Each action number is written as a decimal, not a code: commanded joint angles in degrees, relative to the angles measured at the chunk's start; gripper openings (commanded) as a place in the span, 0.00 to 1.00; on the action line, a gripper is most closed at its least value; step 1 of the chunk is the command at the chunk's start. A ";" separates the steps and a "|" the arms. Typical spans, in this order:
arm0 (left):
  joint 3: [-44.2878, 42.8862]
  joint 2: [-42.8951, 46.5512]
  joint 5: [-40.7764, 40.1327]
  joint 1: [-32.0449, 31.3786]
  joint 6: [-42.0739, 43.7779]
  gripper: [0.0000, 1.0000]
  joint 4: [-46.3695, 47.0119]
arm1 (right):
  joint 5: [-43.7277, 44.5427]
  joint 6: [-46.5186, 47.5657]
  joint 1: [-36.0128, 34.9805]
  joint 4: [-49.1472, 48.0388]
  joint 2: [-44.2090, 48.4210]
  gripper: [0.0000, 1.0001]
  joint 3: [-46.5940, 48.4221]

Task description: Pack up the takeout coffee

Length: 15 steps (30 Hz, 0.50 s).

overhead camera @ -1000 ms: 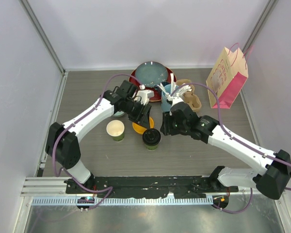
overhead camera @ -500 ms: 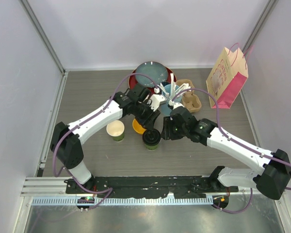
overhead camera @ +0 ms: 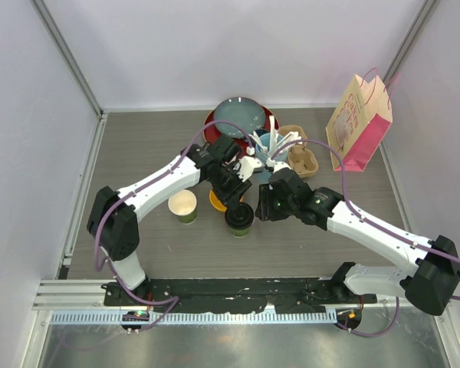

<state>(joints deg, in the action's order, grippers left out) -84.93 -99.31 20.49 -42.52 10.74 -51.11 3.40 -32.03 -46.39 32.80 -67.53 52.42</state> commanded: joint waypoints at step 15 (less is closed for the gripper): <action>4.77 6.23 -11.07 -0.19 -22.42 0.00 5.05 | 5.47 1.71 0.25 -1.51 -0.24 0.37 3.47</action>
<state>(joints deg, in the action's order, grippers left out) -81.76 -96.99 15.25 -42.61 -3.05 -48.97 5.58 -31.05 -46.37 32.82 -67.55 52.51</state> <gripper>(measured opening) 0.025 0.374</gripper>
